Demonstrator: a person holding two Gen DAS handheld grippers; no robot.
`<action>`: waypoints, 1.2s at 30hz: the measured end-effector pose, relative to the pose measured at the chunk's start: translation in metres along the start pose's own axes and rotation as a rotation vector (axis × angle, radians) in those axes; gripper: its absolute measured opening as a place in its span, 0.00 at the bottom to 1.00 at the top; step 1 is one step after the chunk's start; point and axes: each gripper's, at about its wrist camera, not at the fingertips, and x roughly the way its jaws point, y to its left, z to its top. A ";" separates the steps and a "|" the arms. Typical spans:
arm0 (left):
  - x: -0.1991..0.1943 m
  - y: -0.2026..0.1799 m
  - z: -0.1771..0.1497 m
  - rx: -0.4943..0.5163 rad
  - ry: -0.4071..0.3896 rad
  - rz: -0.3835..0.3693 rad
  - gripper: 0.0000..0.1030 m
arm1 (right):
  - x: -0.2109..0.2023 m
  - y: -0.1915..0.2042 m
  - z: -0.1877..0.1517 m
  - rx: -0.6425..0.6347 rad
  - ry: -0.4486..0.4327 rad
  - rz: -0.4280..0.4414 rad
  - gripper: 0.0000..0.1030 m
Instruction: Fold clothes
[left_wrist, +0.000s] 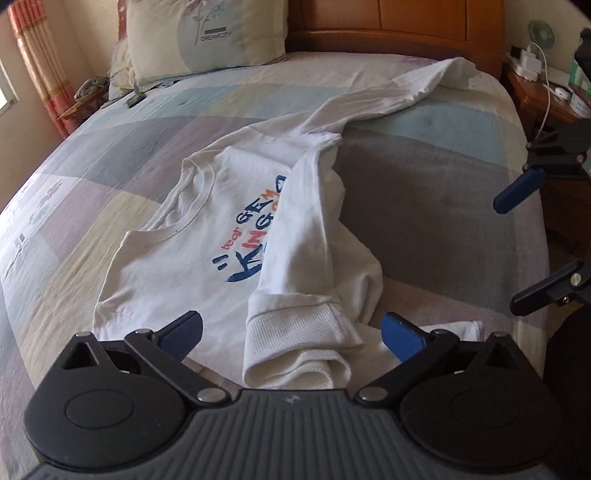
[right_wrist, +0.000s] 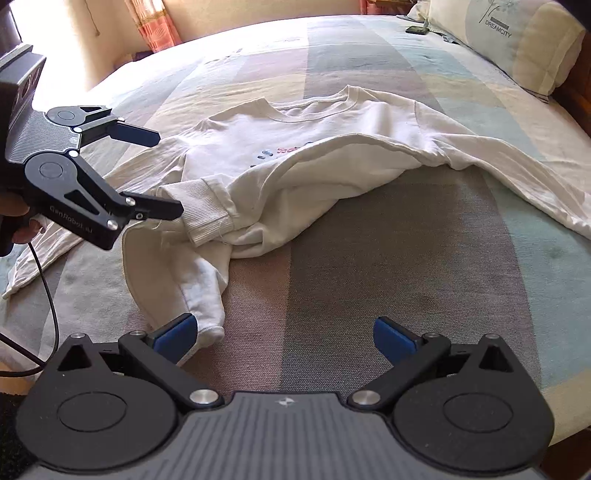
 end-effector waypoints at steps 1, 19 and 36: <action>0.008 -0.005 0.000 0.028 0.026 0.011 0.99 | 0.000 0.002 -0.001 0.004 -0.002 0.001 1.00; -0.010 0.032 -0.052 -0.376 0.104 0.098 0.99 | 0.004 -0.015 0.005 -0.008 -0.025 0.088 1.00; 0.018 0.055 -0.083 -0.796 0.059 0.190 1.00 | 0.018 -0.046 0.034 -0.002 -0.044 0.426 1.00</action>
